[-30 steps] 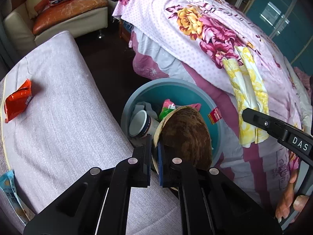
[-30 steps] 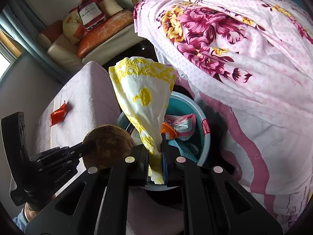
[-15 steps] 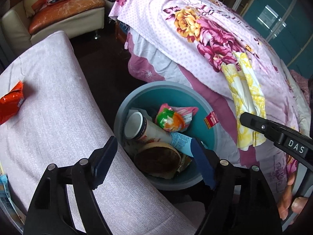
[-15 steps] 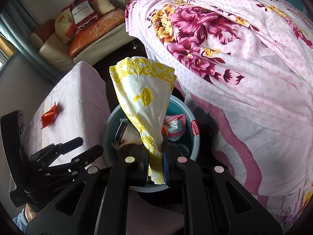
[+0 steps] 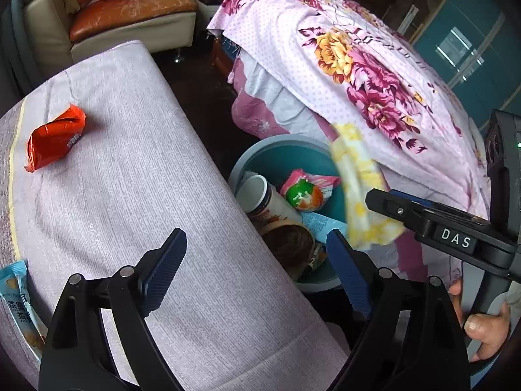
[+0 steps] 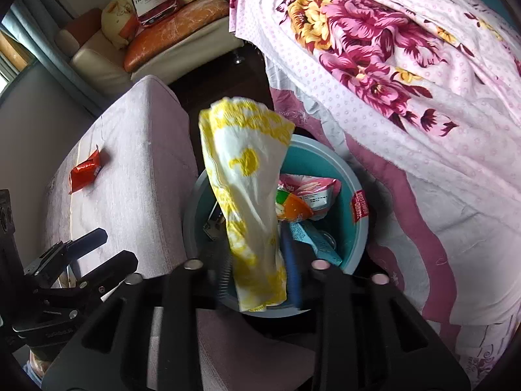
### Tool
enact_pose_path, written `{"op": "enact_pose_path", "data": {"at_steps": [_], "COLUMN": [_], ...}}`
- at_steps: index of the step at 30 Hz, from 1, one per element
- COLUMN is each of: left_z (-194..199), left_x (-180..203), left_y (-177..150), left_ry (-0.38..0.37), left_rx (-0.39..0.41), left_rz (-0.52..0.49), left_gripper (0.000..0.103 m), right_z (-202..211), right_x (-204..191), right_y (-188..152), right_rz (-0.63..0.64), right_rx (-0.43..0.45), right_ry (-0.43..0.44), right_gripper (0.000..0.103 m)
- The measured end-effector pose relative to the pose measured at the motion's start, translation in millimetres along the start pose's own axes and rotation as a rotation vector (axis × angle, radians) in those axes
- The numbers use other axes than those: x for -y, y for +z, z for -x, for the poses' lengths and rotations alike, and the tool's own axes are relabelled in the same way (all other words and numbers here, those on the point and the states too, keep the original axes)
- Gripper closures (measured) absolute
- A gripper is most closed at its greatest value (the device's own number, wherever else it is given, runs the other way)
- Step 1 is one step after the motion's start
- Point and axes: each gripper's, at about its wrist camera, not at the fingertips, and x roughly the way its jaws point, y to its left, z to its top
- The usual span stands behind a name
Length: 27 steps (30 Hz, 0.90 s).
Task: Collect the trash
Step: 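Open the left tool to drop the bowl while the right tool releases the wrapper, then move both tools back to the light-blue packet and orange packet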
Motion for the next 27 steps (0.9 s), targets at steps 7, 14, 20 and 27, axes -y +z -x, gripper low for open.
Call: {"op": "enact_pose_path", "data": {"at_steps": [7, 14, 20, 27], "left_z": [4.6, 9.7, 21.1, 38.6], "left_x": [-10.5, -18.7, -27.5, -45.1], "left_y": [-8.3, -18.2, -27.1, -36.0], "left_ry": [-0.004, -0.004, 0.012, 0.025], "left_rx": [-0.006, -0.016, -0.011, 0.012], "left_rz": [0.013, 0.036, 0.047, 0.075], "left_gripper": [0.013, 0.013, 0.012, 0.012], "right_z": [-4.8, -1.2, 0.4, 7.4], "right_x": [-6.6, -9.4, -22.6, -48.4], "right_y": [-4.1, -6.2, -13.5, -21.9], "right_rz": [-0.006, -0.035, -0.005, 0.044], "right_rx": [-0.014, -0.035, -0.062, -0.053], "right_ry": [-0.012, -0.013, -0.014, -0.011], "right_gripper": [0.040, 0.027, 0.027, 0.027]}}
